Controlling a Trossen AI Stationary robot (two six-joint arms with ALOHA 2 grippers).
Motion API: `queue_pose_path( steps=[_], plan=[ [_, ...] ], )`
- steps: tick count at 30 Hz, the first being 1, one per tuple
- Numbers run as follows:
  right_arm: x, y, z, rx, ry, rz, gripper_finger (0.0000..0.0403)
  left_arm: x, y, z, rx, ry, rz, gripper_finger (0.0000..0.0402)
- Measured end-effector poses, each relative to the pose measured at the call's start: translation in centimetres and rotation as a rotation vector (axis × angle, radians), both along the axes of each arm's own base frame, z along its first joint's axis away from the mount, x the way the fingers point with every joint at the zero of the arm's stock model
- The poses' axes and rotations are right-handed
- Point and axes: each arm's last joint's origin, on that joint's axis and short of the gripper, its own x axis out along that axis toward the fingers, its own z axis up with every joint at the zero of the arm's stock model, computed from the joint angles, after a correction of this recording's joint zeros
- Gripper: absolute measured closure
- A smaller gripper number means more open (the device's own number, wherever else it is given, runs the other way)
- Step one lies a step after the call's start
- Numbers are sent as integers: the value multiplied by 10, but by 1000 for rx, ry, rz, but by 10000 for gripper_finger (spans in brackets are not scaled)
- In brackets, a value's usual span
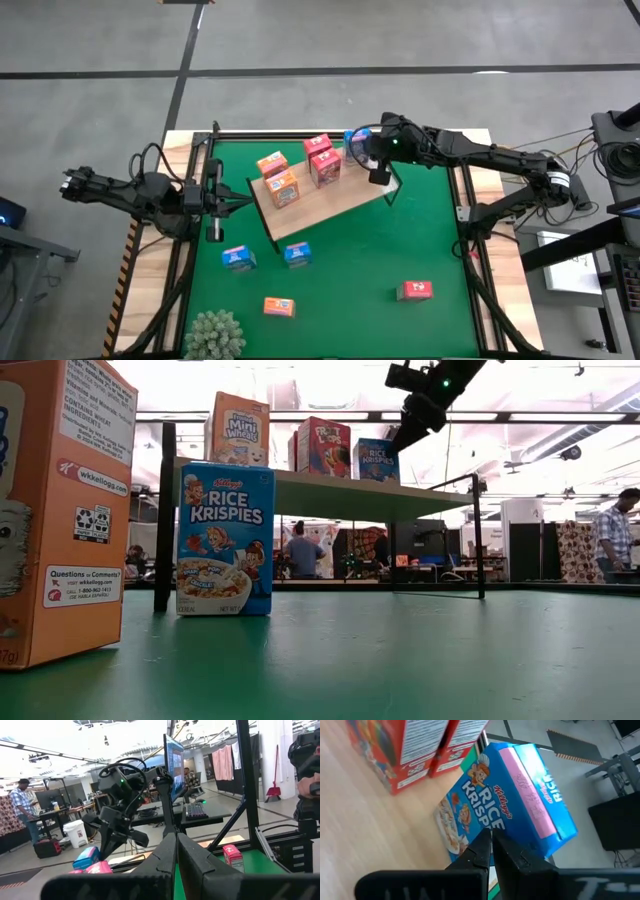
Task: Stack cereal on shelf
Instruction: Adjust the blue cereal box on the shelf
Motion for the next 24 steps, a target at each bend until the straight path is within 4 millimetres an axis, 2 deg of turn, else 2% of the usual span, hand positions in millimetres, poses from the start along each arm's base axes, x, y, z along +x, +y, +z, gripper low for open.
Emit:
queue_pose_path(
  steps=[16,24],
  plan=[
    [2,-6,-12,-45,13,20,394,3,-1,0,-1,-3,0,402],
    [3,-7,-24,-71,25,38,394,8,-2,-2,3,13,0,402]
  ],
)
